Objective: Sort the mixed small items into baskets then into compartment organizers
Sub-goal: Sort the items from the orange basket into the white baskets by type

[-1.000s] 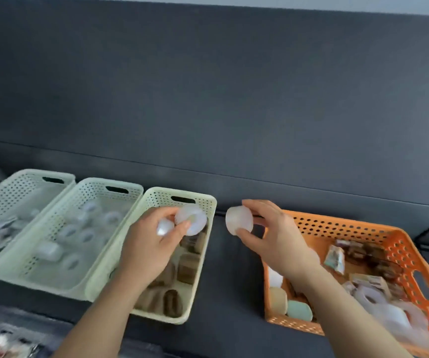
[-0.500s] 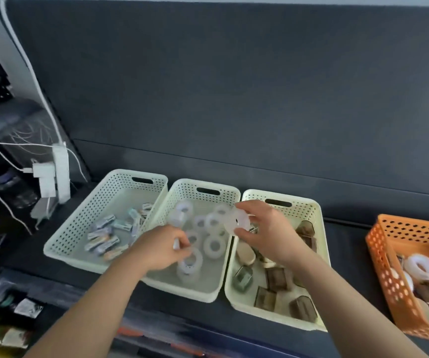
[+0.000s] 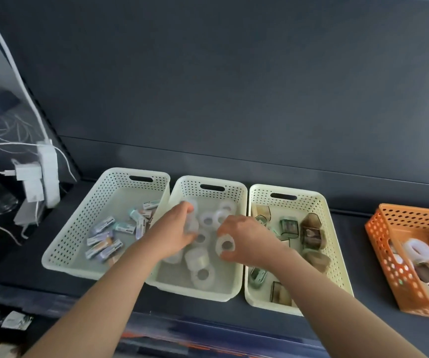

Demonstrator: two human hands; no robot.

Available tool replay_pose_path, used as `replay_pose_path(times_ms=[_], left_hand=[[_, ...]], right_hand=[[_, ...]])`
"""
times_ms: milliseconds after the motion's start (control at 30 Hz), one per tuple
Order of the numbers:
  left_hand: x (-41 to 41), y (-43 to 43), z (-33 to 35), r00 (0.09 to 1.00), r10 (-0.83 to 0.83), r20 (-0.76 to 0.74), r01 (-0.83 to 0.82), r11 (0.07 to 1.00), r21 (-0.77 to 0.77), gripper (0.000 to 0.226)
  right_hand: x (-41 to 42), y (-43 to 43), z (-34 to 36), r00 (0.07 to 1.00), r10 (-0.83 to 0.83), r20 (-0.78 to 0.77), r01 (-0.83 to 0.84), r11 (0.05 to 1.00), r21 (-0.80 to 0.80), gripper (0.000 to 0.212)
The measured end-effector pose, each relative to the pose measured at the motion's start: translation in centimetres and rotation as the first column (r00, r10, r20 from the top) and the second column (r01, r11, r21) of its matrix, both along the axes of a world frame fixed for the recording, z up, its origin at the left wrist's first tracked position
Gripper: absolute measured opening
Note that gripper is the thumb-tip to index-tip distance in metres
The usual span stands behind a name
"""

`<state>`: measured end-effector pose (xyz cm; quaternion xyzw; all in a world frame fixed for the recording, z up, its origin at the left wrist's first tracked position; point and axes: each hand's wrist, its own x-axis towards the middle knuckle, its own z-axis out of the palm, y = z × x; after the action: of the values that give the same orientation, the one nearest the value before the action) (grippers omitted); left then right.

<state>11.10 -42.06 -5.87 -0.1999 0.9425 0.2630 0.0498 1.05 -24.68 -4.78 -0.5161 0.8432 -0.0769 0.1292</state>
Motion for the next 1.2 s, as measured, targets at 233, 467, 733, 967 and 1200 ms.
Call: replay_pose_path(times_ms=[233,467,733,967,1200], left_hand=[[-1.0,2.1,0.7,0.979,-0.124,-0.163,0.067,0.947,-0.314,0.047],[-6.4,13.3,4.3,0.854,-0.308,-0.419,0.194,0.936,-0.292,0.027],[-14.5,29.3,3.6,0.779,-0.486,-0.397,0.447,0.874,-0.191,0.028],[-20.5,39.3,1.6,0.789,-0.607,-0.093,0.604,0.794,-0.063,0.04],[-23.2,41.7,0.0,0.819,-0.564,0.104,0.569,0.822,-0.025,0.042]], right_hand=[[-0.5,4.7,1.1,0.97,-0.218,0.112,0.237,0.949,-0.208,0.043],[-3.0,16.0,3.3,0.892,-0.445,0.078,0.447,0.845,-0.292,0.034],[-9.0,34.1,4.2,0.737,-0.667,0.108,0.674,0.716,-0.181,0.03],[-14.8,44.6,2.2,0.747,-0.634,0.202,0.644,0.765,0.02,0.033],[-18.3,45.1,-0.6,0.87,-0.444,0.217,0.399,0.89,0.223,0.033]])
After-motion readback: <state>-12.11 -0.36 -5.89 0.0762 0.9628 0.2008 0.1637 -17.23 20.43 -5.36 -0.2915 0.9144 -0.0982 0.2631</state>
